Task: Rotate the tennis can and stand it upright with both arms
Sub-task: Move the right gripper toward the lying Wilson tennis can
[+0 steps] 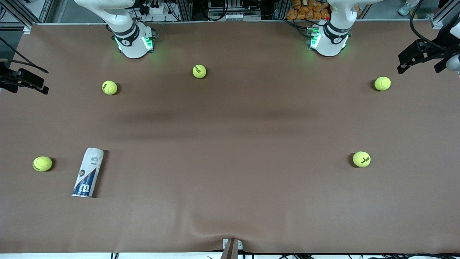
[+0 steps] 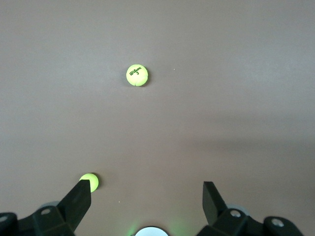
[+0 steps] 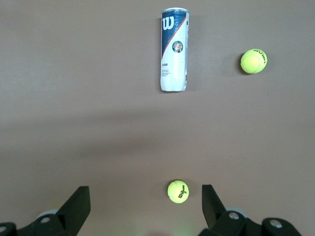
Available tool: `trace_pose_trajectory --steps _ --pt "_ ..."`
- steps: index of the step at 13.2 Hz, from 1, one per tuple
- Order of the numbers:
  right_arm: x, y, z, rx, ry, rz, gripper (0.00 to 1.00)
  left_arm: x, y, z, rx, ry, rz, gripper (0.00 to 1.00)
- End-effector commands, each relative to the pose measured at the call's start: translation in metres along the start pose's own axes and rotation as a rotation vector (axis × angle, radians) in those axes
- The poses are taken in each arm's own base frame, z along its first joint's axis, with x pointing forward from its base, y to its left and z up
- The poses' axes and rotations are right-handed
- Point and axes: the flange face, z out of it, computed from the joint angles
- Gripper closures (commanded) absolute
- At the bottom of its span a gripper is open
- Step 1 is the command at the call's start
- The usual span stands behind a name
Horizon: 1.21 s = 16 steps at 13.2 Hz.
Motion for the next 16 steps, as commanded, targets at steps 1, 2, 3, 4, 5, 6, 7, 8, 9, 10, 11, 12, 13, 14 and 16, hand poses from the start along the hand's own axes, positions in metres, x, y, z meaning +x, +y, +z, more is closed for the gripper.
trace_pose_trajectory --steps 1,2,3,4,5,6,7,8,9,10,11,12,13,14,16 --pt "-0.003 0.004 0.001 -0.003 0.009 0.008 0.00 0.001 -0.004 -0.007 -0.015 0.007 0.002 0.00" --pt "-0.001 0.005 0.003 -0.003 0.009 0.009 0.00 0.001 0.000 -0.005 -0.014 0.001 0.000 0.00" --pt "0.001 0.005 0.008 -0.003 0.009 0.007 0.00 0.000 0.003 -0.005 -0.014 -0.001 0.003 0.00" --pt "0.003 0.005 0.015 -0.003 0.011 0.005 0.00 0.000 0.004 -0.005 -0.012 -0.002 0.005 0.00" --pt "0.006 0.005 0.020 -0.003 0.014 0.006 0.00 0.000 0.003 -0.002 -0.012 -0.007 0.005 0.00" --pt "0.014 0.005 0.030 -0.004 0.005 0.006 0.00 0.000 0.004 0.000 -0.011 -0.013 0.008 0.00" --pt "0.022 0.006 0.043 -0.005 -0.014 0.008 0.00 0.001 0.003 0.001 -0.011 -0.014 0.007 0.00" --pt "0.030 0.008 0.057 -0.005 -0.040 0.011 0.00 0.002 0.004 0.002 -0.013 -0.016 0.008 0.00" --pt "0.039 0.010 0.073 -0.006 -0.064 0.015 0.00 0.005 0.005 0.006 -0.014 -0.020 0.009 0.00" --pt "0.050 0.013 0.087 -0.007 -0.078 0.020 0.00 0.006 0.005 0.007 -0.014 -0.019 0.007 0.00" --pt "0.059 0.013 0.101 -0.006 -0.092 0.019 0.00 0.006 0.006 0.007 -0.014 -0.019 0.007 0.00" --pt "0.068 0.013 0.116 -0.009 -0.104 0.021 0.00 0.006 0.006 0.007 -0.014 -0.019 0.007 0.00" --pt "0.078 0.013 0.129 -0.011 -0.107 0.019 0.00 0.006 0.006 0.007 -0.014 -0.019 0.007 0.00" --pt "0.087 0.013 0.146 -0.013 -0.115 0.020 0.00 0.006 0.007 0.007 -0.014 -0.019 0.009 0.00" --pt "0.109 0.017 0.186 -0.017 -0.103 0.023 0.00 0.006 0.007 0.007 -0.014 -0.020 0.009 0.00"
